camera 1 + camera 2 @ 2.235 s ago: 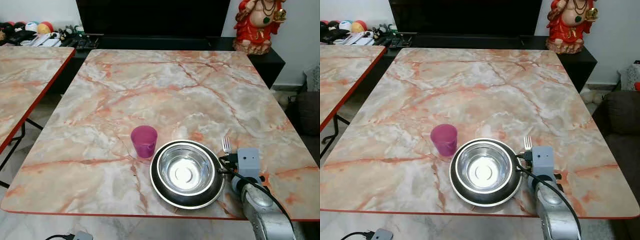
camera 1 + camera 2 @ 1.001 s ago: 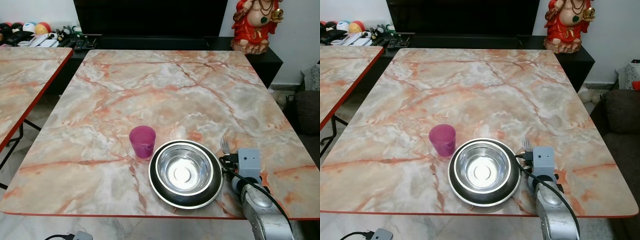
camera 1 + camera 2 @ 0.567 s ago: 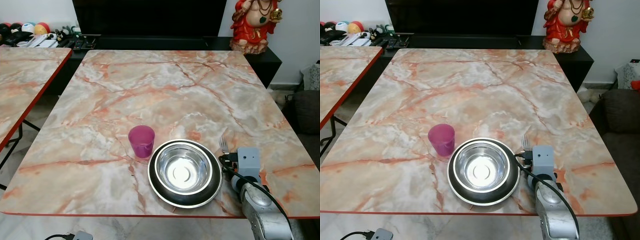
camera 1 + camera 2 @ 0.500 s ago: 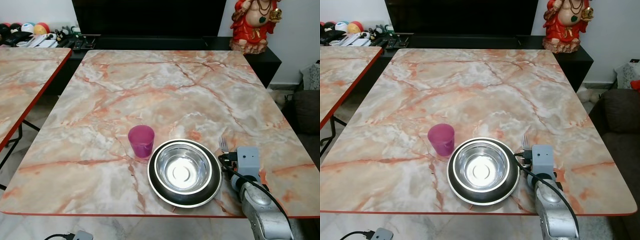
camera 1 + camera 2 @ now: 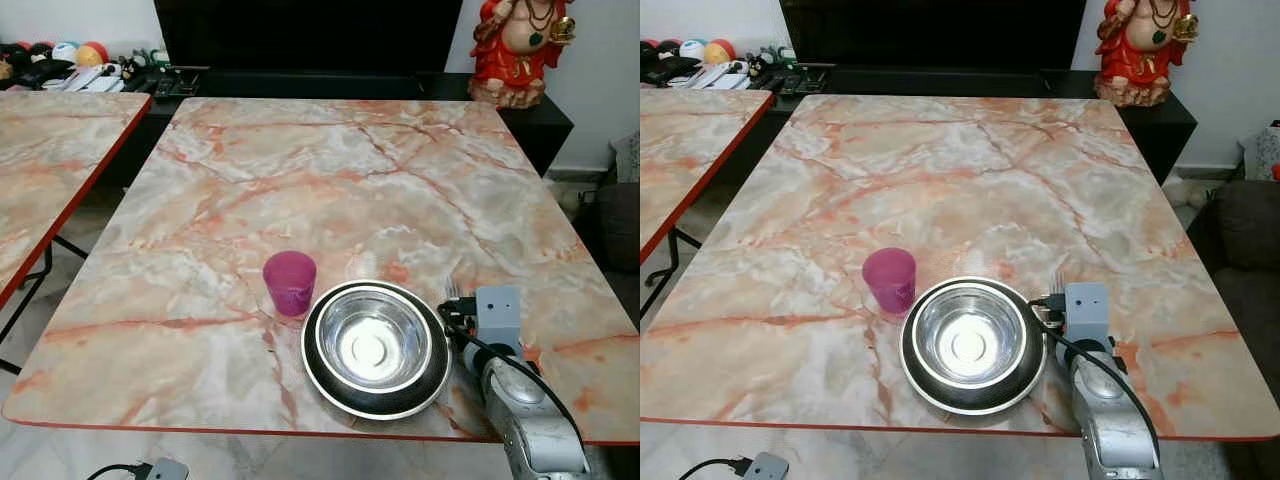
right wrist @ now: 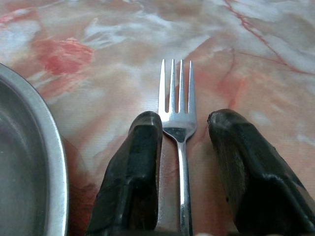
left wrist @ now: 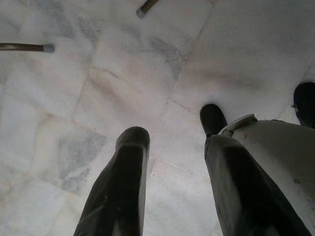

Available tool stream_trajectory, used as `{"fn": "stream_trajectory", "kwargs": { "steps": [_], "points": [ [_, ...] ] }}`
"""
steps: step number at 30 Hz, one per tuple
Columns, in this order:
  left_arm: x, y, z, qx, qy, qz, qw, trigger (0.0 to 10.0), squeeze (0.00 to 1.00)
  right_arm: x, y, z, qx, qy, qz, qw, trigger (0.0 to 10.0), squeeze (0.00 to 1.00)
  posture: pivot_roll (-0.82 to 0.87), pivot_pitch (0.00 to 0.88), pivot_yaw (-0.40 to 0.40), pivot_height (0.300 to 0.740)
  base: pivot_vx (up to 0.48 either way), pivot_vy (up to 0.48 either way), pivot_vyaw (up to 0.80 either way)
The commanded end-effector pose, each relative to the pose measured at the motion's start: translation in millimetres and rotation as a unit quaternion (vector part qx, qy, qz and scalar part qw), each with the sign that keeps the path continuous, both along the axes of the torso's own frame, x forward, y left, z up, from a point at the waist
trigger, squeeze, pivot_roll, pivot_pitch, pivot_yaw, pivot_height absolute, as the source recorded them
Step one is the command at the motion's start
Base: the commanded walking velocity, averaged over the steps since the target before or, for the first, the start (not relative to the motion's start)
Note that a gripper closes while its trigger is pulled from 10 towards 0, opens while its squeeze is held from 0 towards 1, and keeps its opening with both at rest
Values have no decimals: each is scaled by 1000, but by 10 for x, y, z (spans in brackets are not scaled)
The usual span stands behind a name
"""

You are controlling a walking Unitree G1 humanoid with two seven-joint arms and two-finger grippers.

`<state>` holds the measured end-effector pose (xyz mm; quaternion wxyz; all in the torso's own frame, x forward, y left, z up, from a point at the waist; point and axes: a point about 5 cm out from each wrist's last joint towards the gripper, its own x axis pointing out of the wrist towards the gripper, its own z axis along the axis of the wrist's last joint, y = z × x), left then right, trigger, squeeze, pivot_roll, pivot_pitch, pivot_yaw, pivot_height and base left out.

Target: Setting the table

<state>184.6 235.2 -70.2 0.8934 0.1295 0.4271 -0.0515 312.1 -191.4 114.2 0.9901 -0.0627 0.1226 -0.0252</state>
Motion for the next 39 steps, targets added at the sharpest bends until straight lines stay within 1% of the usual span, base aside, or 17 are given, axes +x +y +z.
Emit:
{"fn": "stream_trajectory", "kwargs": {
  "steps": [1, 11, 17, 18, 19, 20, 22, 23, 24, 26, 27, 31, 33, 35, 36, 38, 39],
  "points": [
    [-108, 32, -53, 7, 26, 3, 1000, 10000, 0, 0, -44, 60, -4, -13, -11, 1000, 10000, 0, -58, 163, 19, 740, 0, 0, 0],
    [-101, 19, -54, 5, 25, 3, 1000, 10000, 0, 47, -81, 176, -2, -48, -30, 998, 10000, 0, -59, 160, 19, 740, 0, 0, 0],
    [-100, 20, -53, 5, 24, 4, 1000, 10000, 0, 69, -79, 280, 11, -84, -36, 996, 10000, 0, -60, 156, 18, 740, 0, 0, 0],
    [-100, 20, -53, 5, 24, 4, 1000, 10000, 0, 69, -79, 280, 11, -84, -36, 996, 10000, 0, -60, 156, 18, 740, 0, 0, 0],
    [-101, 20, -53, 5, 24, 4, 1000, 10000, 0, 75, -89, 322, 7, -100, -44, 994, 10000, 0, -59, 155, 18, 740, 0, 0, 0],
    [-104, 21, -54, 5, 23, 5, 1000, 10000, 0, 80, -120, 399, 9, -130, -60, 990, 10000, 0, -57, 153, 18, 740, 0, 0, 0],
    [-105, 23, -54, 5, 23, 6, 1000, 10000, 0, 81, -151, 476, 18, -157, -71, 985, 10000, 0, -56, 150, 19, 740, 0, 0, 0],
    [-104, 26, -52, 5, 22, 6, 1000, 10000, 0, 82, -184, 562, 23, -183, -79, 980, 10000, 0, -57, 150, 19, 740, 0, 0, 0],
    [-104, 26, -52, 5, 22, 6, 1000, 10000, 0, 82, -184, 562, 23, -183, -79, 980, 10000, 0, -57, 150, 19, 740, 0, 0, 0],
    [-107, 41, -49, 7, 20, 11, 1000, 10000, 0, 71, -237, 726, 26, -228, -81, 970, 10000, 0, -65, 137, 15, 740, 0, 0, 0],
    [-107, 47, -47, 7, 19, 13, 1000, 10000, 0, 67, -247, 765, 27, -239, -79, 968, 10000, 0, -65, 137, 15, 740, 0, 0, 0],
    [-117, 57, -49, 8, 18, 20, 1000, 10000, 0, 58, -256, 829, 32, -260, -70, 963, 10000, 0, -64, 113, 6, 740, 0, 0, 0],
    [-118, 55, -51, 6, 17, 24, 1000, 10000, 0, 64, -245, 837, 59, -267, -68, 959, 10000, 0, -62, 101, 2, 740, 0, 0, 0],
    [-121, 51, -55, 6, 18, 29, 999, 10000, 0, 67, -214, 871, 97, -283, -56, 953, 10000, 0, -60, 88, -1, 740, 0, 0, 0],
    [-121, 51, -55, 6, 18, 29, 999, 10000, 0, 67, -214, 871, 97, -283, -56, 953, 10000, 0, -60, 88, -1, 740, 0, 0, 0],
    [-110, 37, -56, 0, 17, 37, 999, 10000, 0, 72, -183, 899, 67, -291, -36, 954, 10000, 0, -67, 58, 1, 740, 0, 0, 0],
    [-110, 37, -56, 0, 17, 37, 999, 10000, 0, 72, -183, 899, 67, -291, -36, 954, 10000, 0, -67, 58, 1, 740, 0, 0, 0]
  ]
}}
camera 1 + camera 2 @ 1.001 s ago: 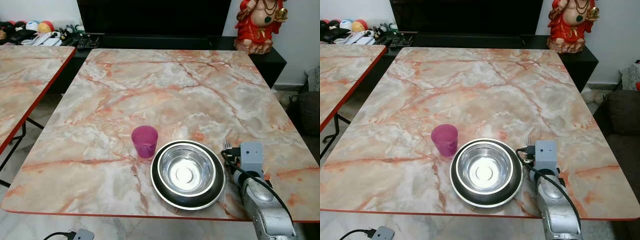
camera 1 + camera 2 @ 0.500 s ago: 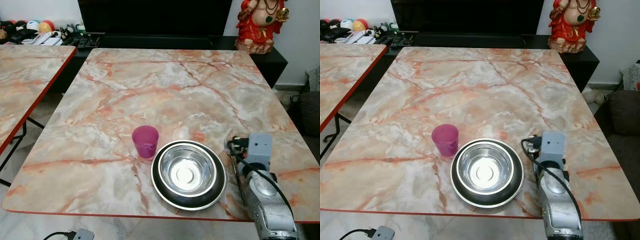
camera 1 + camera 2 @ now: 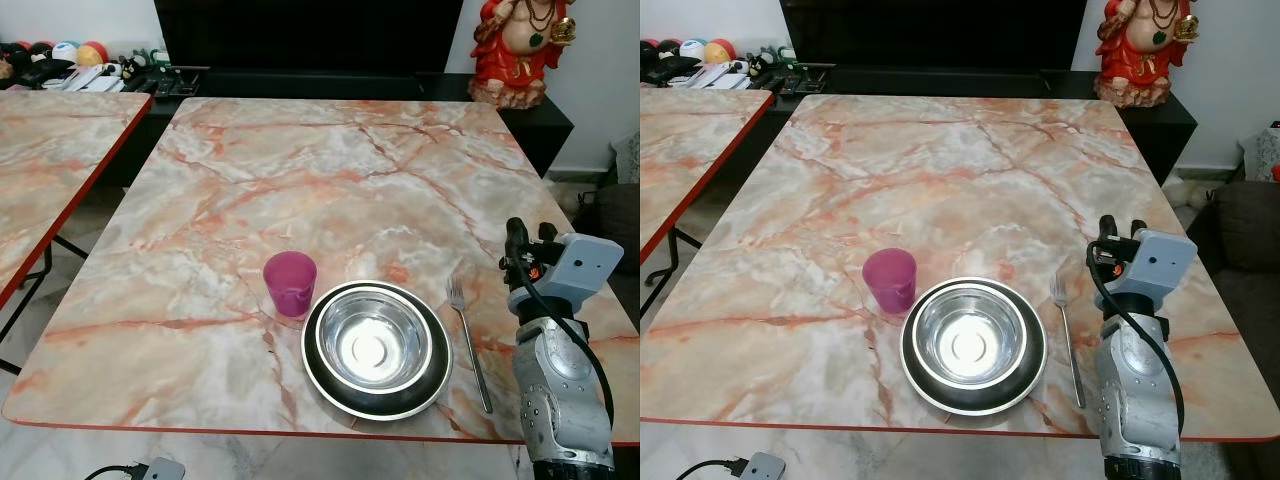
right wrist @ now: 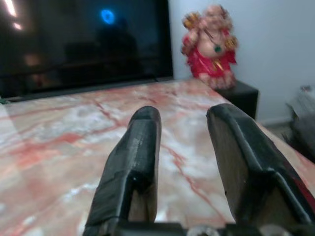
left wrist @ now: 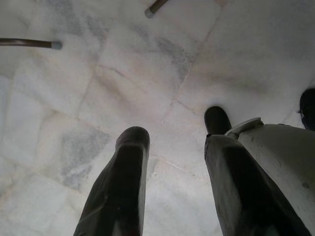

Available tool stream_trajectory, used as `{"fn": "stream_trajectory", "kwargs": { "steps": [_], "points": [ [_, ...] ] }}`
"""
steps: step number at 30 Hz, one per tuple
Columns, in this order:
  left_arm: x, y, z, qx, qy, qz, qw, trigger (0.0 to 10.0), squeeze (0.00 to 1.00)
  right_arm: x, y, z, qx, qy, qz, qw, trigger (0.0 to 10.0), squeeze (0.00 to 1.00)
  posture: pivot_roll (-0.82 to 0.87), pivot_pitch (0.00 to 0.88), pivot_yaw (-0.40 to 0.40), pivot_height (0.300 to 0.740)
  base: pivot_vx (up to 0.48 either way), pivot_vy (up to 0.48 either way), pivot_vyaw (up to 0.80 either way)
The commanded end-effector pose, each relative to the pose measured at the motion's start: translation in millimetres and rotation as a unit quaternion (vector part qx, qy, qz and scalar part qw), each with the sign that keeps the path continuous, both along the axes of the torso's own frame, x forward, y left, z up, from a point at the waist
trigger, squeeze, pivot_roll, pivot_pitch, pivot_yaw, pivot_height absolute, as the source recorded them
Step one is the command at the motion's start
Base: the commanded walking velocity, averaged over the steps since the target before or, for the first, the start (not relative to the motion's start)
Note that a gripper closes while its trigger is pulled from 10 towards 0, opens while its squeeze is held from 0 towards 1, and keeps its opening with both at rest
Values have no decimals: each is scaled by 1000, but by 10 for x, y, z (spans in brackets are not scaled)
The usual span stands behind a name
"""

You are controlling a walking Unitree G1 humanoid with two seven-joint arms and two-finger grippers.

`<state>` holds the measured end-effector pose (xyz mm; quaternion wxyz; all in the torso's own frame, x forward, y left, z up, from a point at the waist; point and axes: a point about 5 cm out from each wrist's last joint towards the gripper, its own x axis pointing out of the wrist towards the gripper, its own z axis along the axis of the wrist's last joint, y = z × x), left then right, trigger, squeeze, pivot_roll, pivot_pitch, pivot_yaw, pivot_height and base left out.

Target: Setting the table

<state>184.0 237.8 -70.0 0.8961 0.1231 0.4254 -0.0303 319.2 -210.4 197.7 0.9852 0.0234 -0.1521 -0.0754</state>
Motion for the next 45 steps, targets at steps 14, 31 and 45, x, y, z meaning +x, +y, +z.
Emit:
{"fn": "stream_trajectory", "kwargs": {
  "steps": [14, 31, 45],
  "points": [
    [101, -33, 26, -5, 6, 8, 1000, 10000, 0, -2, -129, 49, -24, -24, -17, 999, 10000, 0, -97, 0, 22, 740, 0, 0, 0],
    [-153, 128, -68, -61, 20, 173, 983, 10000, 0, 6, -101, -24, -42, -12, -4, 999, 10000, 0, -68, 0, -17, 740, 0, 0, 0],
    [-347, -10, -188, -102, 67, 162, 979, 10000, 20, -24, -72, -90, -47, 2, 1, 999, 10000, 0, -67, 0, -26, 740, 0, 0, 0]
  ]
}}
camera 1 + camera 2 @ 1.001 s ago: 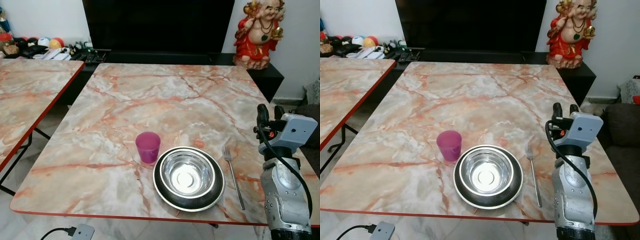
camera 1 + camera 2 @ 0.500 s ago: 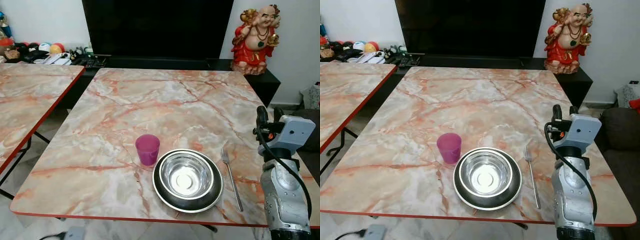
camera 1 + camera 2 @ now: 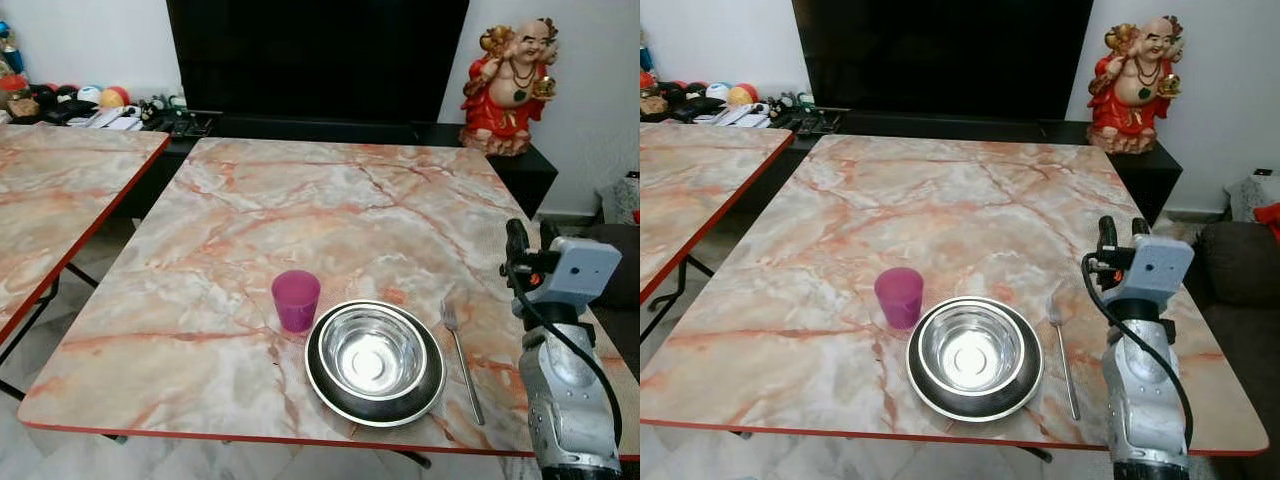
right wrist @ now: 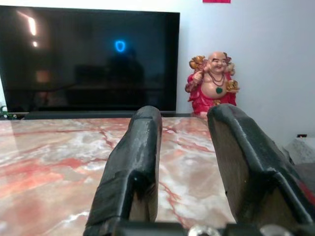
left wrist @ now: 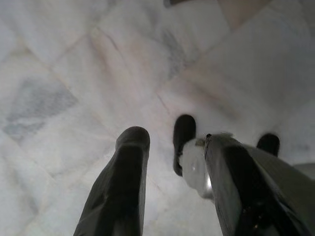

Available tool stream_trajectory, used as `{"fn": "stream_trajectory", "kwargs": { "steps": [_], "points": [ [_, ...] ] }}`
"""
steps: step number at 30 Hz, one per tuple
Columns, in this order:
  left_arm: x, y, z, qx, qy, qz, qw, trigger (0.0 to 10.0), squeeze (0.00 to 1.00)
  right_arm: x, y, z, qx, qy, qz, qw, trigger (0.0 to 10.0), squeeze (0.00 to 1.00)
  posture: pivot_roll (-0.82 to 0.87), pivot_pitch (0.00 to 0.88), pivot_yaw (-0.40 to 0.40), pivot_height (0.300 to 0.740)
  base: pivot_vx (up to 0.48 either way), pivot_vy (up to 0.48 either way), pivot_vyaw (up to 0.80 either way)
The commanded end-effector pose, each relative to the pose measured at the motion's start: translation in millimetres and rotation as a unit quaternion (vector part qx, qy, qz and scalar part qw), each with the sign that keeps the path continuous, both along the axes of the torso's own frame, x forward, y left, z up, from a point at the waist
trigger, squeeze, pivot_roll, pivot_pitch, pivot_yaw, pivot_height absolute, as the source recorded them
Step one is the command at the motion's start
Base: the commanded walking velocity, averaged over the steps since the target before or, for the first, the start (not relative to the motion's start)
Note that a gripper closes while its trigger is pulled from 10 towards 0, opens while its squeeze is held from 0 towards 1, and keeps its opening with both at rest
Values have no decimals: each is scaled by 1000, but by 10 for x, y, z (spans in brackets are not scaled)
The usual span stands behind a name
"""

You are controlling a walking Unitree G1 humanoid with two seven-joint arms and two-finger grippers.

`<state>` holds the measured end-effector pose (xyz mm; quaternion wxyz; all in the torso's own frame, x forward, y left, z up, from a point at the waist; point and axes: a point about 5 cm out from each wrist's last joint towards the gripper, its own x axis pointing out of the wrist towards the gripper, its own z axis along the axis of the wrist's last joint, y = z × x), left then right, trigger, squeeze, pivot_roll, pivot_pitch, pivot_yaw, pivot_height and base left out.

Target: Setting the table

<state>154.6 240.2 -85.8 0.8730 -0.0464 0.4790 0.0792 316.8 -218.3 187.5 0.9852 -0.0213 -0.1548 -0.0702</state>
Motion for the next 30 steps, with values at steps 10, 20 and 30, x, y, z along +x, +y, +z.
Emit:
{"fn": "stream_trajectory", "kwargs": {
  "steps": [10, 20, 30],
  "points": [
    [89, -44, 28, 7, -9, -27, 1000, 10000, 1000, 1, 38, 12, 1, 1, 1, 1000, 10000, 0, -56, 0, -35, 740, 0, 0, 0],
    [95, -8, 35, 19, -2, -23, 1000, 10000, 0, -12, -6, 55, -5, -6, -5, 1000, 10000, 0, -64, 0, -32, 740, 0, 0, 0],
    [75, 47, 37, 37, 8, -18, 999, 10000, 0, -13, 22, 36, -7, -2, -4, 1000, 10000, 0, -65, 5, -28, 740, 0, 333, 0]
  ]
}}
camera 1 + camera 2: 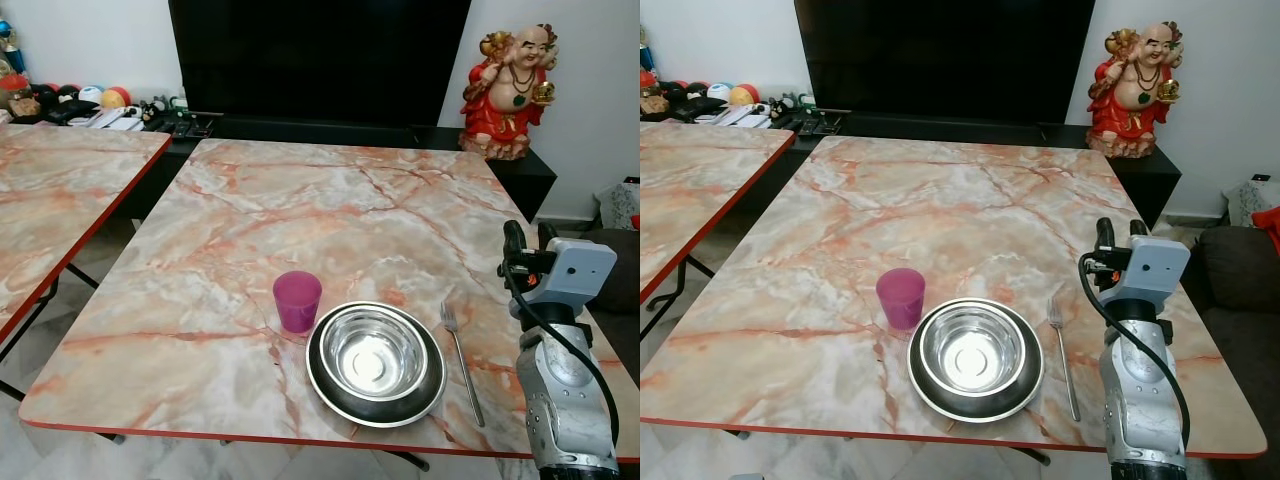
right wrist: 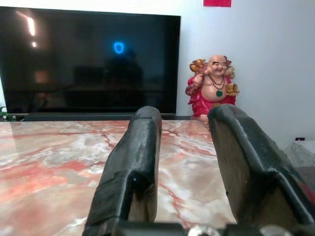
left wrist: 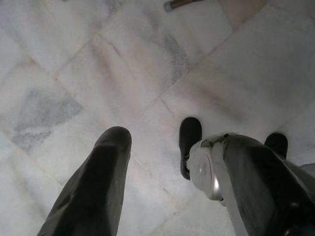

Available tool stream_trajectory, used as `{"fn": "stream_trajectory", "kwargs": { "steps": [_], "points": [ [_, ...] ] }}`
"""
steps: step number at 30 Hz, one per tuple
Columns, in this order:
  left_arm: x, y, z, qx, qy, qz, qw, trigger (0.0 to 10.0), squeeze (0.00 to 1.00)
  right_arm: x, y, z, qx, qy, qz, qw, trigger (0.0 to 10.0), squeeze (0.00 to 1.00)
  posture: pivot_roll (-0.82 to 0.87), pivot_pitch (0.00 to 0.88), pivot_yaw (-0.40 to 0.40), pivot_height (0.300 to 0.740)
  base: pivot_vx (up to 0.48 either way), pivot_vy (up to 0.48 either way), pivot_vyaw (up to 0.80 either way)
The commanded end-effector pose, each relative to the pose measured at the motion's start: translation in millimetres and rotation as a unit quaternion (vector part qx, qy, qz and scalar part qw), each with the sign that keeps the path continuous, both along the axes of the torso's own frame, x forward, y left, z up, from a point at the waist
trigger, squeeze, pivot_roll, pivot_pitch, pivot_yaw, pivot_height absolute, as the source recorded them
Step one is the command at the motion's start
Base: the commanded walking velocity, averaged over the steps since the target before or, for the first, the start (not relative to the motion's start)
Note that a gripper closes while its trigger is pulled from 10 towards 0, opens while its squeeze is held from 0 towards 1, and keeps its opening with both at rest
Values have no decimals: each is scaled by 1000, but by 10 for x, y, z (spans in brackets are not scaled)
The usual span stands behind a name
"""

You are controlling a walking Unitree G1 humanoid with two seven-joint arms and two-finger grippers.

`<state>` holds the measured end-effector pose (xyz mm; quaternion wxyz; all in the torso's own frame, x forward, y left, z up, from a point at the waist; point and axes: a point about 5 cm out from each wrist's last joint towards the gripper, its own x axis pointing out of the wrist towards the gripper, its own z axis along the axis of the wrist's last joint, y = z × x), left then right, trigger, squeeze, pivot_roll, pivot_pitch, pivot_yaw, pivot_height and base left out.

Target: Setting the table

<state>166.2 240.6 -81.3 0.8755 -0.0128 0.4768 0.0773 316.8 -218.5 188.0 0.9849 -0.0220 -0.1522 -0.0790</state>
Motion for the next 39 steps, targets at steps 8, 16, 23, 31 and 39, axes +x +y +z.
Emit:
{"fn": "stream_trajectory", "kwargs": {
  "steps": [8, 16, 23, 31, 39],
  "points": [
    [-58, 45, -14, 11, 12, -3, 1000, 10000, 0, -2, 5, 71, -8, -10, -1, 1000, 10000, 0, -58, 20, -27, 740, 0, 476, 0],
    [-66, 58, -14, 12, 11, 2, 1000, 10000, 0, 20, 48, 60, -6, -9, 5, 1000, 10000, 0, -40, 29, -26, 740, 0, 476, 0],
    [-63, 60, -11, 14, 9, -2, 1000, 10000, 0, 42, 83, 76, -7, -11, 9, 1000, 10000, 0, -37, 36, -25, 740, 0, 476, 0],
    [-93, 73, -20, 14, 12, -3, 1000, 10000, 0, 37, 94, 87, -7, -14, 9, 1000, 10000, 0, -46, 48, -21, 740, 0, 476, 0],
    [-106, 79, -23, 15, 14, -5, 1000, 10000, 0, 26, 107, 72, -6, -13, 9, 1000, 10000, 0, -47, 56, -18, 740, 0, 476, 0]
  ]
}}
